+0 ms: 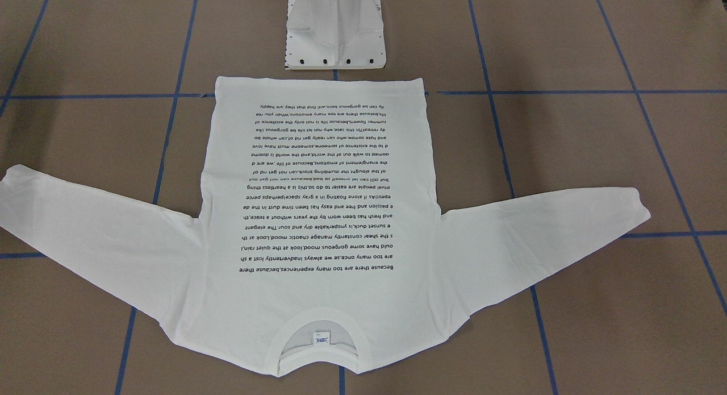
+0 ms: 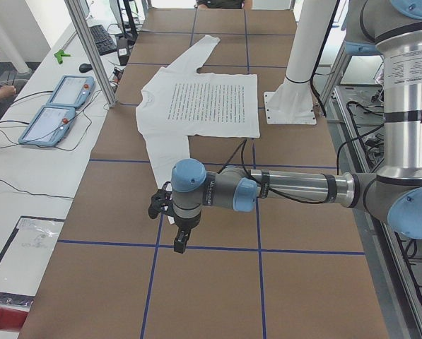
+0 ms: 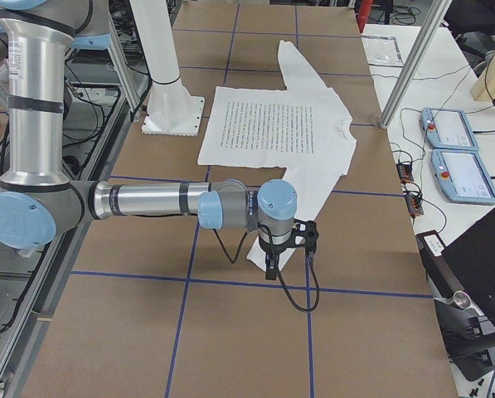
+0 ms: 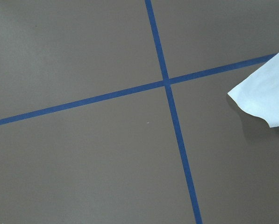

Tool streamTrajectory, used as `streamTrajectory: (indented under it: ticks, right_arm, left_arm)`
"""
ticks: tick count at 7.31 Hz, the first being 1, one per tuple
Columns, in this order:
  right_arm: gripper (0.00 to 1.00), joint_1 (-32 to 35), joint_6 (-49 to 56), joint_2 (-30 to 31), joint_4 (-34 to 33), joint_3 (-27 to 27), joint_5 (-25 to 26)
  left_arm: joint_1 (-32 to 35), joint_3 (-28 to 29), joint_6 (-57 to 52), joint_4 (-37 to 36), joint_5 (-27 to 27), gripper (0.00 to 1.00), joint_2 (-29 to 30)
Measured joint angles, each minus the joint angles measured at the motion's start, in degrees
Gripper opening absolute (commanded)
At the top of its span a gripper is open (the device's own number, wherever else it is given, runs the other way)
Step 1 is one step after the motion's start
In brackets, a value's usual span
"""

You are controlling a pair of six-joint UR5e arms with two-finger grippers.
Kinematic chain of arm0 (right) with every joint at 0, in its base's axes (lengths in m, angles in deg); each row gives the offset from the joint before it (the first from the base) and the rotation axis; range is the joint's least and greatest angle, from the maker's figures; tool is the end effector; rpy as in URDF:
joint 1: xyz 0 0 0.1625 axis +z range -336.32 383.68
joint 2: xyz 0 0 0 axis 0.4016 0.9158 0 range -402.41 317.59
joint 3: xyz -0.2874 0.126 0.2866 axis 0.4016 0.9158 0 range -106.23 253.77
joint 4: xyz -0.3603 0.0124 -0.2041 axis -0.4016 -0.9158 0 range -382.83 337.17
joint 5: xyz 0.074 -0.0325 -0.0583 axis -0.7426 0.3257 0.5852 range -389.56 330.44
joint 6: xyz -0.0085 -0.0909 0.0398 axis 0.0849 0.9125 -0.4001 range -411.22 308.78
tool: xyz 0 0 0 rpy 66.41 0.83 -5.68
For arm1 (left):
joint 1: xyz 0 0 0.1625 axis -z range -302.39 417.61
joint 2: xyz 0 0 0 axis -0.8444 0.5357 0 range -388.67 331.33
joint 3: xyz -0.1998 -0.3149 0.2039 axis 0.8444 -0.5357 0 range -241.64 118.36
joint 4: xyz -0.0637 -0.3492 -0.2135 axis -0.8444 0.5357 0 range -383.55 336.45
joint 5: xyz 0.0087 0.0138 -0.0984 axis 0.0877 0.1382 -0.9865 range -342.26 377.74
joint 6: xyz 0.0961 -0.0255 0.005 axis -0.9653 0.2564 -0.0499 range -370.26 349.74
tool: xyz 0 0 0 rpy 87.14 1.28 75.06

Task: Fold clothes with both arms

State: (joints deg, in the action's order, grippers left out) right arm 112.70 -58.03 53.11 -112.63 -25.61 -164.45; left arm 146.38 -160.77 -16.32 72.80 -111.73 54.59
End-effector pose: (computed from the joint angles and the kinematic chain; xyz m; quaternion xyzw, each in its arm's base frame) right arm 0.0553 -0.4559 0.6224 0.0067 -0.3829 0.0335 0.9232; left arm -0.0602 -0.4536 0.6291 0.0859 0.3334 0.0853 0.9350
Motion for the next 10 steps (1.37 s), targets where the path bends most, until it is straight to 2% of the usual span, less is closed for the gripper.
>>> streamTrajectory:
  ticks: [5, 8, 10]
  right_arm:
    - [1.0, -1.0, -0.3, -1.3, 1.0, 0.4, 0.2]
    - [1.0, -4.4, -0.9, -4.1, 8.1, 1.0, 0.2]
    - [1.0, -11.5, -4.7, -4.7, 12.9, 4.4, 2.4]
  left_arm:
    - [0.0, 0.1, 0.0, 0.9, 0.3, 1.0, 0.3]
    - [0.0, 0.5, 0.3, 2.6, 0.0, 1.0, 2.6]
    - [0.0, 0.5, 0.2, 3.8, -0.1, 1.0, 3.4]
